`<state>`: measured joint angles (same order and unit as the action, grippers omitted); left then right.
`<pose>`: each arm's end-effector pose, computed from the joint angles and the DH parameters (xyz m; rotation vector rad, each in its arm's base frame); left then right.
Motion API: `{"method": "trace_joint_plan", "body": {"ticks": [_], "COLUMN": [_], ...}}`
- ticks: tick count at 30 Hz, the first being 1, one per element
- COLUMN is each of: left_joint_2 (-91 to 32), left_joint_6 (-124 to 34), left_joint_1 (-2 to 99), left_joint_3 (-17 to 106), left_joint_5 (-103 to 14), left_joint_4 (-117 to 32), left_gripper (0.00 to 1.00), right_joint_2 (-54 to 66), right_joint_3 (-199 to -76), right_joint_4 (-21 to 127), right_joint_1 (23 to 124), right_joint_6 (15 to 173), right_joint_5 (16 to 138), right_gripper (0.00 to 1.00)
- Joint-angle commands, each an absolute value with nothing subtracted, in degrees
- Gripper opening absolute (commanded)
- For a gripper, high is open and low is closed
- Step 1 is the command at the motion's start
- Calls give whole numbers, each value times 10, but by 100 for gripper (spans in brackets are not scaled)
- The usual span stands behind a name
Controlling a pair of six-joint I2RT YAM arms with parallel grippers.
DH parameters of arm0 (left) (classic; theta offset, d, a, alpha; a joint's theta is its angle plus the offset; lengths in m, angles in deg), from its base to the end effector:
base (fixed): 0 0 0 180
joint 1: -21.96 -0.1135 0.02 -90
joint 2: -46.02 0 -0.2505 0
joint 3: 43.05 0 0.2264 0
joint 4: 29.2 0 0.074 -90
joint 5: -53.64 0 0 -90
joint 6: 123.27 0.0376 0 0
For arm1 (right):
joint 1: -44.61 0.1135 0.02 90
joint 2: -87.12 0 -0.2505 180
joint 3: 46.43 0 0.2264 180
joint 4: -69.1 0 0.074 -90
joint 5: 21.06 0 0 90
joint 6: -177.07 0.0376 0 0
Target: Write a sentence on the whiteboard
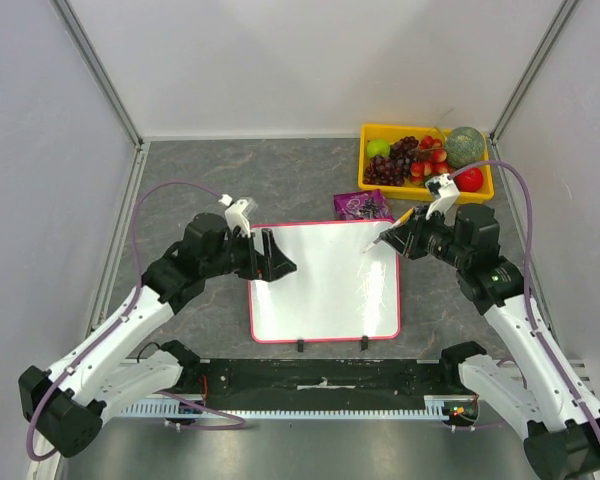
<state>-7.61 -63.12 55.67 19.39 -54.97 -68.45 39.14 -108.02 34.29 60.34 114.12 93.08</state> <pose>0.1511 -0.1153 0.2943 0.2836 2.2181 -0.9811 0.1627 0.0618 0.3137 -0.0939 2.0128 0.8948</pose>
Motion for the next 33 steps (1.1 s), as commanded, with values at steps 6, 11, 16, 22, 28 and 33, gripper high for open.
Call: {"method": "trace_joint_plan", "body": {"ticks": [6,11,16,22,28,33], "left_joint_2": [44,47,35,14,-11,-28], "left_joint_6": [-615,-618,-621,-605,-603,-658], "left_joint_1": [553,552,537,457,326,266], "left_joint_3": [180,180,178,171,134,55], "left_joint_5": [-520,-489,-463,-497,-620,-733], "left_joint_4": [-750,-778,-783,-781,-734,-615], "left_gripper": [99,100,100,100,100,98], "right_joint_2": [469,464,445,424,395,381], "right_joint_3": [-1078,-1103,-1128,-1130,-1116,-1099], "right_joint_4": [309,305,310,348,405,440], "right_joint_1": [607,614,631,693,778,818], "right_joint_6": [1144,1148,1135,1155,1184,1195], "right_joint_5": [950,958,954,915,874,853], "right_gripper": [0,0,0,0,0,0]}}
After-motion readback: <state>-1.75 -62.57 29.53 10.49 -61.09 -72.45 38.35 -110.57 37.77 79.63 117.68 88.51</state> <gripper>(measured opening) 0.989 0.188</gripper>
